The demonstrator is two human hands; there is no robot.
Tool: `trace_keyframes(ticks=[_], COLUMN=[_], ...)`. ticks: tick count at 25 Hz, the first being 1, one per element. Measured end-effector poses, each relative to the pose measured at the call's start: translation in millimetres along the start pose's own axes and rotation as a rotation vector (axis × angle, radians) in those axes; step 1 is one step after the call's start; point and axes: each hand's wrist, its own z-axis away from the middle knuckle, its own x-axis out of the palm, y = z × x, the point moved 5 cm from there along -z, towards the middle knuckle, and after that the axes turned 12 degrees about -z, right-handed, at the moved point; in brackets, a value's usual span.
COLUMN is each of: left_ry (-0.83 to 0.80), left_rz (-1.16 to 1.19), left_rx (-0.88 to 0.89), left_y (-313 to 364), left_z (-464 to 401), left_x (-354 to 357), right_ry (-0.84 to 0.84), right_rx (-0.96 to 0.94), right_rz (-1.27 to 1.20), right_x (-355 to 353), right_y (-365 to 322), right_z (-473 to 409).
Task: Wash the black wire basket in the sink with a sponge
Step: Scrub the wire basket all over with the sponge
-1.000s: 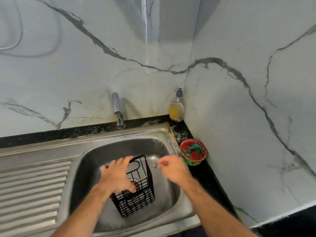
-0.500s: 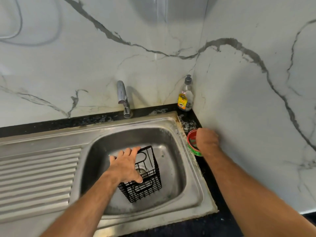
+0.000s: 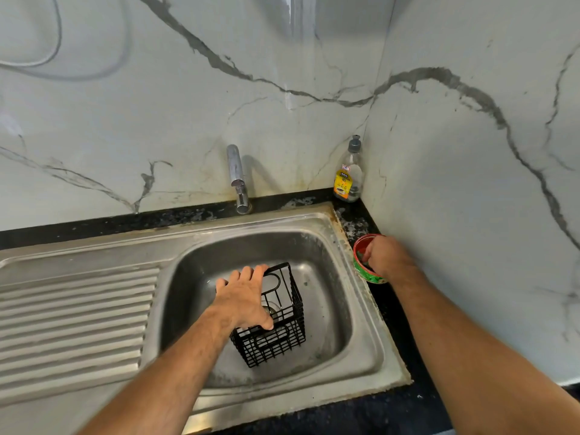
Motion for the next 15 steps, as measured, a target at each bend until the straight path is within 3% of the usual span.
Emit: trace_keyframes(ticks=[15], left_ry=[0.036], left_rz=[0.018], left_rx=[-0.004], left_y=[2], left_z=[4], left_x=[5], right_ry=[0.102], right_rx=[0.099], right_rz=[-0.233], right_x=[1], right_y=[12], right_z=[-4])
